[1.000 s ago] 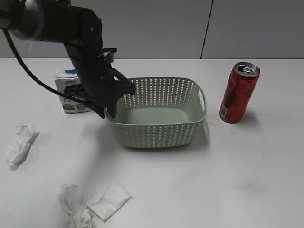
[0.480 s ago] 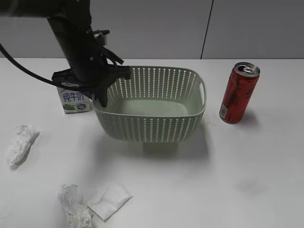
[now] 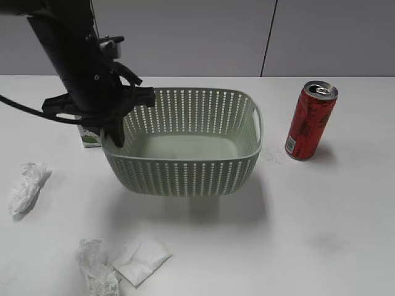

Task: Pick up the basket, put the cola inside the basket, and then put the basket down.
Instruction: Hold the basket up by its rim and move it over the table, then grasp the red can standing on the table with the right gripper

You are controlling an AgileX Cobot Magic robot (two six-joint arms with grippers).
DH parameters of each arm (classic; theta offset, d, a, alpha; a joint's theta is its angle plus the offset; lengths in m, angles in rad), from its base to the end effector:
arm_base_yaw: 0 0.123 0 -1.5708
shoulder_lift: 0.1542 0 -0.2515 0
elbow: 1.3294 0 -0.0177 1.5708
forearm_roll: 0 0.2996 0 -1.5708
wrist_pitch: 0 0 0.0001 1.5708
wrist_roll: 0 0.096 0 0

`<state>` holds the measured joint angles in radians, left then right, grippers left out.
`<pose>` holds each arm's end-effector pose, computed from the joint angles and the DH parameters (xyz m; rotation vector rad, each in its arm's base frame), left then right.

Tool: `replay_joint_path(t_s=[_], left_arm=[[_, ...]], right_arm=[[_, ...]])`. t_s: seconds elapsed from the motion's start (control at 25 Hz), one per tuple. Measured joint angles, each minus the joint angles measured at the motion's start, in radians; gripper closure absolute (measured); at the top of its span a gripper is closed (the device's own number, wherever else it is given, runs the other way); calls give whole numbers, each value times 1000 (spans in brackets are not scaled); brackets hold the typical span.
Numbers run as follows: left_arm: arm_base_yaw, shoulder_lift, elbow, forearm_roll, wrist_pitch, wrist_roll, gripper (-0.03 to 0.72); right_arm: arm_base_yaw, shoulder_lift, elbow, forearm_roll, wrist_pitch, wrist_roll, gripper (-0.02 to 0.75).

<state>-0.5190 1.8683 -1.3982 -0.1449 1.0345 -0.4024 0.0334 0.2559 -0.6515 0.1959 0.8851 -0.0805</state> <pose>0.3494 -0.2133 0.1597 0.0793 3.0483 -0.2822 0.1136 0.0183 0.3416 -0.0884 1.9622 0.1995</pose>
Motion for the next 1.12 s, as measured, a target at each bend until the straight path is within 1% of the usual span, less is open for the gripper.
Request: replay_joint_path(t_s=[0.08, 0.16, 0.28, 0.44, 0.6, 0.8, 0.96, 1.12], left_arm=[[0, -9, 46, 3, -22, 0, 690], [0, -11, 62, 3, -36, 0, 690], [0, -11, 65, 3, -58, 0, 690], [0, -11, 65, 3, -71, 0, 690], [0, -12, 65, 3, -78, 0, 690], [0, -12, 65, 3, -78, 0, 690], [0, -12, 65, 3, -82, 0, 690], [0, -12, 65, 3, -84, 0, 690]], right_arm=[[0, 126, -74, 0, -4, 0, 215], [0, 272, -171, 1, -7, 0, 216], [0, 475, -314, 22, -13, 0, 207], [0, 764, -517, 78, -5, -1, 149], [0, 1060, -712, 87, 37, -22, 143], [0, 1357, -927, 89, 84, -45, 143], [11, 1562, -1019, 88, 124, -64, 143], [66, 1712, -1038, 16, 147, -76, 143]])
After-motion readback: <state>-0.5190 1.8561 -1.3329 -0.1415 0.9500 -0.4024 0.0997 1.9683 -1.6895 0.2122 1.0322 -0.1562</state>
